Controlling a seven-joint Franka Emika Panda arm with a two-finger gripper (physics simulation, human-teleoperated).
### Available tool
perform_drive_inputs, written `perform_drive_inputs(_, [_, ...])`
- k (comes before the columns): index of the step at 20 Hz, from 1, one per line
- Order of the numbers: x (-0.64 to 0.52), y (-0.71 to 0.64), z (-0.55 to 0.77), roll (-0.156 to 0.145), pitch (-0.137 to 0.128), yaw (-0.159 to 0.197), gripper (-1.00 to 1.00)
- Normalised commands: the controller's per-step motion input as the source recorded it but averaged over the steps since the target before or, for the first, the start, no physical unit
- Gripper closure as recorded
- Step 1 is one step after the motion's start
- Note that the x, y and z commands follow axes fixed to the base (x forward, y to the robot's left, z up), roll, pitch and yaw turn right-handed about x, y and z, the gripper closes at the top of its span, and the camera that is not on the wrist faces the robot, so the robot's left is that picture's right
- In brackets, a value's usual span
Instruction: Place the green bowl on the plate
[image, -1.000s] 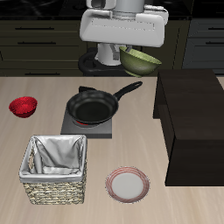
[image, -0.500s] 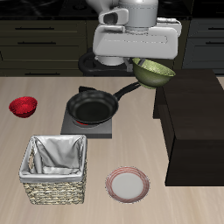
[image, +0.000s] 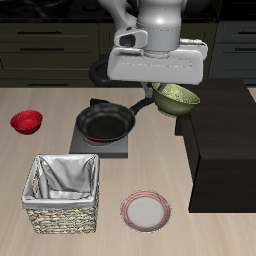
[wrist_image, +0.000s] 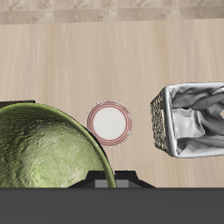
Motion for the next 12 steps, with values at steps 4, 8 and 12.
perform_drive_inputs(4, [0.05, -0.11, -0.16, -0.016, 0.002, -0.005, 1.00])
perform_drive_inputs(8, [0.08, -0.21, -0.30, -0.020, 0.013, -0.007, 1.00])
perform_drive_inputs(12, [0.06, -0.10, -0.22, -0.026, 0.010, 0.007, 1.00])
